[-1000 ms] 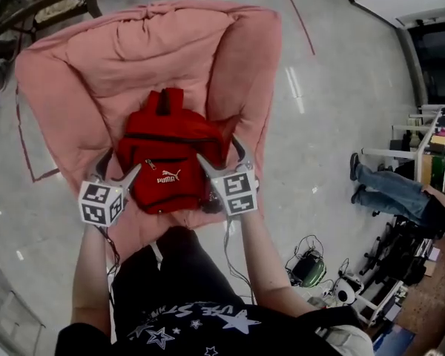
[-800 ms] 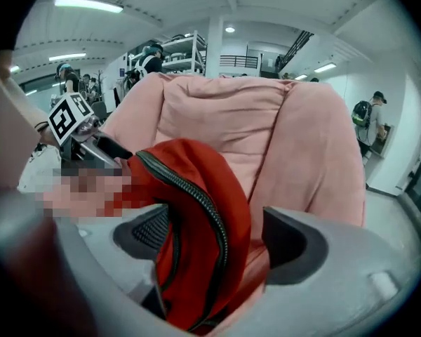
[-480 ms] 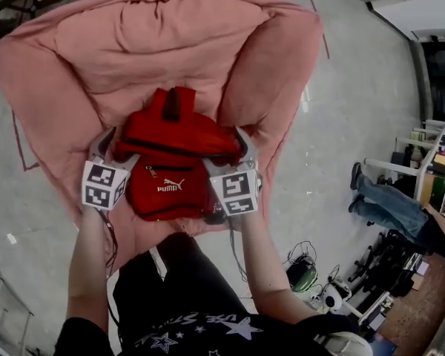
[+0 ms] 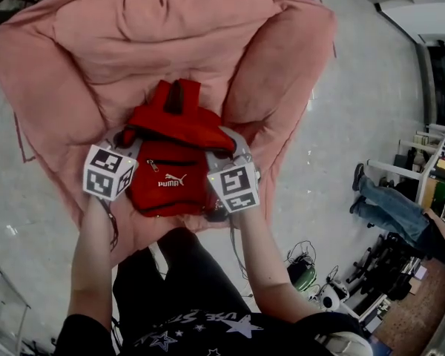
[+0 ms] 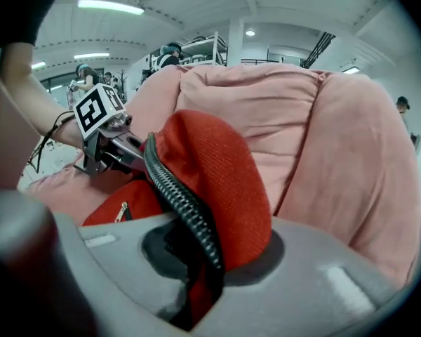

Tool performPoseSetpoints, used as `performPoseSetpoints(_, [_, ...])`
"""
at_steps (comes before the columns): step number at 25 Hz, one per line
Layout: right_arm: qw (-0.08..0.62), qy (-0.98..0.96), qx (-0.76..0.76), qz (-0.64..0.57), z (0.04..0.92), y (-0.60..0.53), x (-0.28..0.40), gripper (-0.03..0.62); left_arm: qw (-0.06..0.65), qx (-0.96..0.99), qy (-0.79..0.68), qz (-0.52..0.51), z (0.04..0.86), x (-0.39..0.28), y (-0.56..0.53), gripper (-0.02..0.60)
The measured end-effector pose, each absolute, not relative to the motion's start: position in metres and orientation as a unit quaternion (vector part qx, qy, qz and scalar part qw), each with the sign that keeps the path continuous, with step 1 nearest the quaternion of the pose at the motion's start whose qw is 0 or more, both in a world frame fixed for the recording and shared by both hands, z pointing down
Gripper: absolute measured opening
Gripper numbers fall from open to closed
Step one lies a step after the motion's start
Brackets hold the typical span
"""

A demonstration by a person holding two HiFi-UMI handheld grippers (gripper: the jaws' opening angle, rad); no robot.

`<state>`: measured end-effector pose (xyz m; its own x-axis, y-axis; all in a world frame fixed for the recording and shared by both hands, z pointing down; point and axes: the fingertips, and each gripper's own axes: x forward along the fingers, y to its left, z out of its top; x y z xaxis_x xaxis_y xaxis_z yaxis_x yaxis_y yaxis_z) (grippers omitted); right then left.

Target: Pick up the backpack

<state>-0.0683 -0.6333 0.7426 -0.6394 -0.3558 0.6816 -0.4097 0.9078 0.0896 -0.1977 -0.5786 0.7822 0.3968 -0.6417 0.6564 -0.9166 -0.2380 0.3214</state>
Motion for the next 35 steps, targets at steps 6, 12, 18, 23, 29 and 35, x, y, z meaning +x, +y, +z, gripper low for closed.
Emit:
performPoseSetpoints(6, [0.326,-0.92,0.208,0.058,0.72,-0.617,-0.069,0.009,0.359,0.772,-0.512,0.113,0.75,-0.2,-0.567,0.009])
performPoseSetpoints(12, [0.304,-0.92,0.241,0.053,0.701,-0.607,-0.07,0.009,0.371,0.772,-0.514,0.044,0.728,-0.203,-0.555,0.009])
performPoseSetpoints(18, [0.265,-0.913,0.299,0.08,0.659,-0.588,-0.063,0.009,0.369,0.794,-0.482,-0.022,0.671,-0.203,-0.533,0.009])
performPoseSetpoints(23, [0.247,-0.906,0.333,0.086,0.623,-0.545,-0.048,0.009,0.359,0.818,-0.449,-0.033,0.632,-0.187,-0.493,0.011])
performPoseSetpoints(29, [0.217,-0.902,0.359,0.102,0.574,-0.489,-0.026,0.009,0.333,0.855,-0.397,-0.018,0.577,-0.162,-0.434,0.009])
performPoseSetpoints(35, [0.163,-0.894,0.397,0.128,0.528,-0.435,0.006,0.008,0.33,0.875,-0.35,-0.06,0.527,-0.132,-0.382,0.009])
